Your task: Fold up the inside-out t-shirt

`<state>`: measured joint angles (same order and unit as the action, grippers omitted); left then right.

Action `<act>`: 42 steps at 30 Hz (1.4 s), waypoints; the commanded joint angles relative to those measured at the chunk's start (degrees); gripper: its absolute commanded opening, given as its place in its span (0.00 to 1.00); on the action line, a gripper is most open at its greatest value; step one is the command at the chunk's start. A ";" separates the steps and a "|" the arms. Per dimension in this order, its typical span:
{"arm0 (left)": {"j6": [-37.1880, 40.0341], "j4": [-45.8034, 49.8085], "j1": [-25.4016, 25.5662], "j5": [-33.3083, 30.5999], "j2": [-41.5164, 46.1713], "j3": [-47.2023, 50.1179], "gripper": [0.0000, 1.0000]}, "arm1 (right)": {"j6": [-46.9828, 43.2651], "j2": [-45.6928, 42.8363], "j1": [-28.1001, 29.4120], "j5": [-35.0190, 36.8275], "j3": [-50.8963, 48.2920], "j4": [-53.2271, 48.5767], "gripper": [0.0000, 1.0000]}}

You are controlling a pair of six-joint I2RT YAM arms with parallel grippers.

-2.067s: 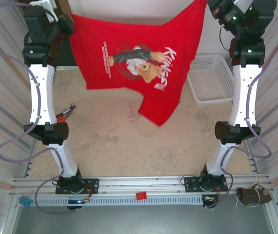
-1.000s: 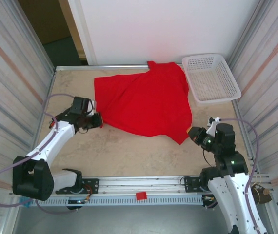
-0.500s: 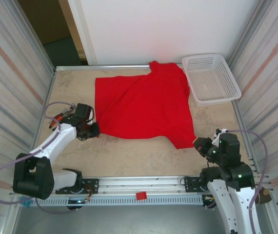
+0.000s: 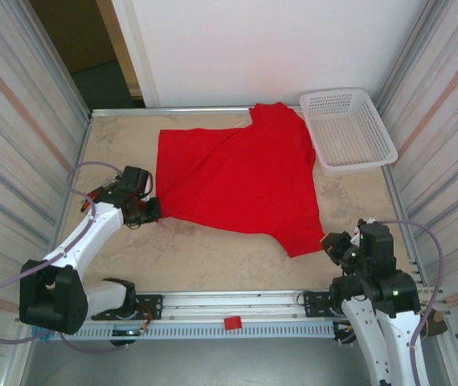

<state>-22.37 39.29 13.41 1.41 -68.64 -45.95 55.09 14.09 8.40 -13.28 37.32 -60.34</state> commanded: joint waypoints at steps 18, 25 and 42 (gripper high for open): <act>2.88 -1.23 -0.48 -1.31 -9.06 -6.84 0.10 | -3.14 18.75 0.39 1.99 0.15 19.94 0.00; 6.61 -0.51 -3.12 -1.06 -20.75 -18.03 0.11 | -8.60 36.61 -0.05 5.83 5.84 30.15 0.00; 8.56 1.25 -5.59 -0.74 -30.48 -27.09 0.14 | -10.64 59.41 -3.74 6.92 17.71 38.96 0.00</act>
<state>-14.94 39.27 8.27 0.80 -97.78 -70.72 46.76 71.05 4.80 -6.20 52.07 -23.94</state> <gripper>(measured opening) 0.127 0.042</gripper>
